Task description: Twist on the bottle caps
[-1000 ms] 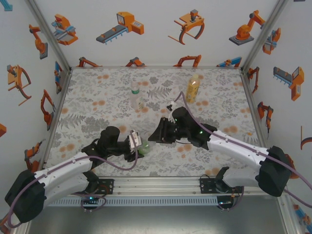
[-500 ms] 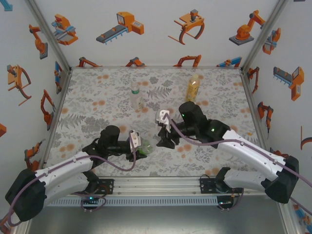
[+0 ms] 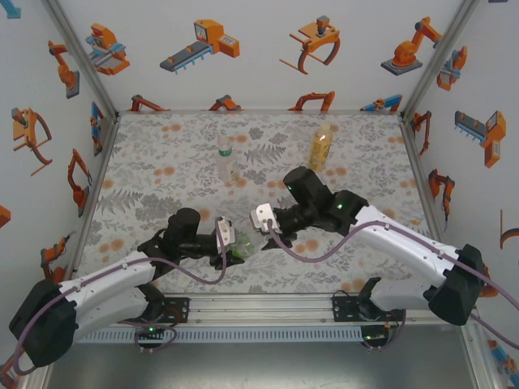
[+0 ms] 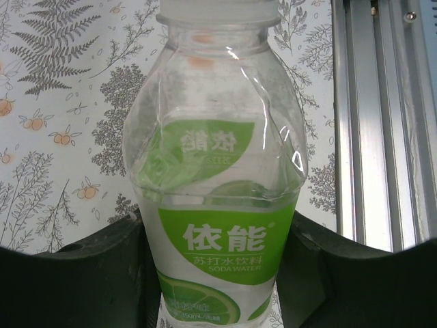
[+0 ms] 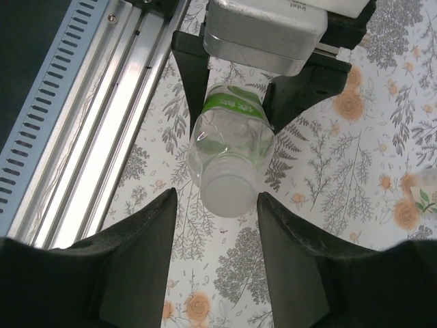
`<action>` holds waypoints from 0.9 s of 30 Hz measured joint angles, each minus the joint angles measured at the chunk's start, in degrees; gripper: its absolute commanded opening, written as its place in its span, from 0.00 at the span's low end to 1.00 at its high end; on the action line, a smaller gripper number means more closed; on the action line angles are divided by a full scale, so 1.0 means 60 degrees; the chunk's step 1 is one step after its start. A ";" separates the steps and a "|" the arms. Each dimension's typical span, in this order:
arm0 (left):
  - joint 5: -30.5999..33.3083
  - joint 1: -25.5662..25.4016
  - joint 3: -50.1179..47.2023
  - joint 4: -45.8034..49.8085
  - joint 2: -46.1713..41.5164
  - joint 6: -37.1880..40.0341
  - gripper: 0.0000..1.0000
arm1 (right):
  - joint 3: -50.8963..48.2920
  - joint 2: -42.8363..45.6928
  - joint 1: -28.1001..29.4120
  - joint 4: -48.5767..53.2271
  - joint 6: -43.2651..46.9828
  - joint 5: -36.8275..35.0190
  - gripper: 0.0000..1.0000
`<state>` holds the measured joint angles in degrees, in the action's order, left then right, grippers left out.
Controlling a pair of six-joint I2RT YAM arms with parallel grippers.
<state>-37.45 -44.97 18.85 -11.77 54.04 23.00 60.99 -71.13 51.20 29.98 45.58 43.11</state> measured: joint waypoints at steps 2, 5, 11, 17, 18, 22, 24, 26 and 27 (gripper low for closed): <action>0.0000 0.0000 0.0004 0.0000 0.0000 0.0000 0.00 | -0.0018 -0.0004 0.0047 -0.0117 0.0084 0.0033 0.50; -0.0007 0.0000 0.0004 0.0000 0.0000 0.0000 0.00 | -0.0076 -0.0004 0.0076 -0.0284 0.0138 0.0033 0.50; -0.0007 0.0000 0.0004 0.0000 0.0000 0.0000 0.00 | -0.0204 -0.0040 0.0120 -0.0412 0.0160 0.0025 0.49; -0.0015 0.0000 0.0004 0.0004 -0.0007 0.0004 0.00 | -0.0229 -0.0168 0.0127 -0.0517 0.0164 -0.0015 0.41; -0.0015 0.0000 0.0004 0.0000 -0.0007 0.0015 0.00 | -0.0229 -0.0171 0.0127 -0.0554 0.0171 -0.0044 0.38; -0.0036 -0.0018 0.0004 0.0018 -0.0011 0.0051 0.00 | -0.0229 -0.0171 0.0135 -0.0616 0.0171 -0.0106 0.21; -0.0051 -0.0018 0.0004 0.0040 -0.0011 0.0066 0.00 | -0.0229 -0.0171 0.0138 -0.0619 0.0120 -0.0113 0.09; -0.0080 -0.0018 0.0004 0.0044 -0.0015 0.0066 0.00 | -0.0229 -0.0171 0.0153 -0.0656 -0.0091 -0.0135 0.00; -0.0091 -0.0018 0.0004 0.0055 -0.0018 0.0066 0.00 | -0.0259 -0.0168 0.0157 -0.0732 -0.0342 -0.0175 0.00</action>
<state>-38.00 -45.08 18.87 -11.44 53.93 23.40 59.44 -72.14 52.14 25.58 43.53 42.06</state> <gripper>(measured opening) 0.532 0.339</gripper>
